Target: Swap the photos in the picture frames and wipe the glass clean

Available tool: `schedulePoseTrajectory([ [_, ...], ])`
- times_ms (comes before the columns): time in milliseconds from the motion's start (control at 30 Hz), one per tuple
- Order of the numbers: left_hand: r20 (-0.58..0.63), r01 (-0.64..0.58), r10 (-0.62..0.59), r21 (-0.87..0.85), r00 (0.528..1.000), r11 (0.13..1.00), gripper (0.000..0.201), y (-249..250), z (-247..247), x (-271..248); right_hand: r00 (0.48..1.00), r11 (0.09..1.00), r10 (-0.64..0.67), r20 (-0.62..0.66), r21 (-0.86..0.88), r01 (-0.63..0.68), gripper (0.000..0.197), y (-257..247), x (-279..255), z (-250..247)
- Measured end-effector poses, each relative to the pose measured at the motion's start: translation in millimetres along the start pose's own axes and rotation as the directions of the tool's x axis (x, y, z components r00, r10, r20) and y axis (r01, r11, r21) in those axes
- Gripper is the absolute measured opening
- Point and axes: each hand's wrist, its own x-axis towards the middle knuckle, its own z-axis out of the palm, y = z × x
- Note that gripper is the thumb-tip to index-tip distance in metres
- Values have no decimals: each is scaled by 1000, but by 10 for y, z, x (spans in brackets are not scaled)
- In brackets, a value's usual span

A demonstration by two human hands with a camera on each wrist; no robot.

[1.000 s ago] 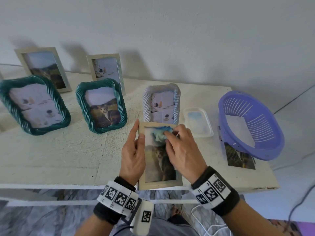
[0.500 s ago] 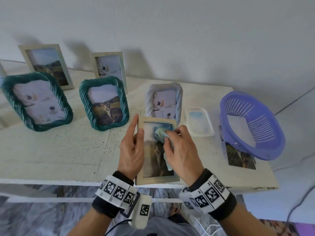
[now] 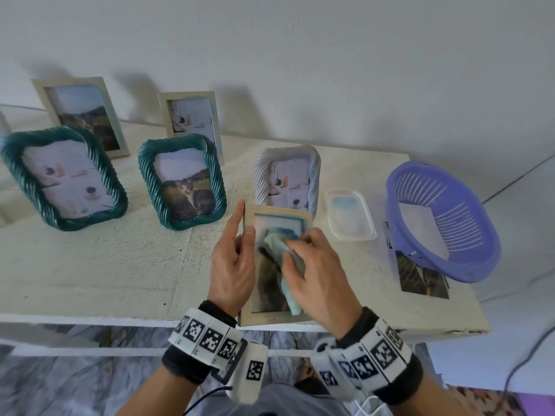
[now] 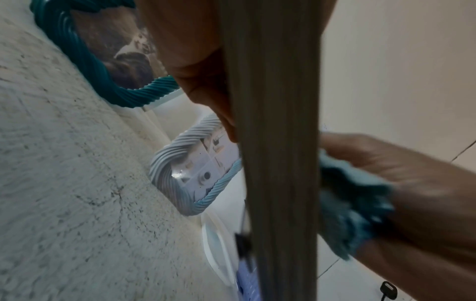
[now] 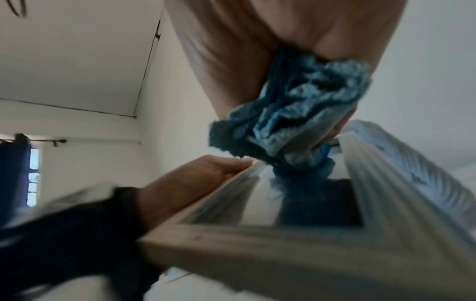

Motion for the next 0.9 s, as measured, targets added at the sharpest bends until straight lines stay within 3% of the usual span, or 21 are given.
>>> schedulePoseTrajectory([
  [67, -6, -7, 7, 7, 1000, 1000, 46, 10, -16, -8, 999, 1000, -31, 29, -1, 32, 16, 4, -55, -11],
  [233, 7, -1, 1, 23, 1000, 1000, 47, 18, 37, -25, 995, 998, 26, -100, -50, -31, 15, 170, 192, -59],
  [400, 12, 1, -1, -5, 1000, 1000, 45, 13, -22, 12, 992, 995, -99, 76, 39, 96, 19, 92, 30, -109],
  [533, 18, 4, -4, -20, 1000, 1000, 46, 51, 15, -18, 998, 991, -52, 24, -121, 54, 21, 207, 206, -205],
  [600, 21, 9, -9, -23, 1000, 1000, 45, 58, 22, 2, 998, 992, -62, 23, -111, 64, 21, 186, 167, -204],
  [733, 2, 38, -38, -56, 999, 998, 46, -16, -13, 96, 983, 995, -99, 155, -18, 103, 23, 98, -227, -135],
  [900, -28, 117, -119, -70, 992, 991, 51, -146, -69, 79, 959, 988, -117, 259, -64, 137, 27, 95, -426, -117],
])
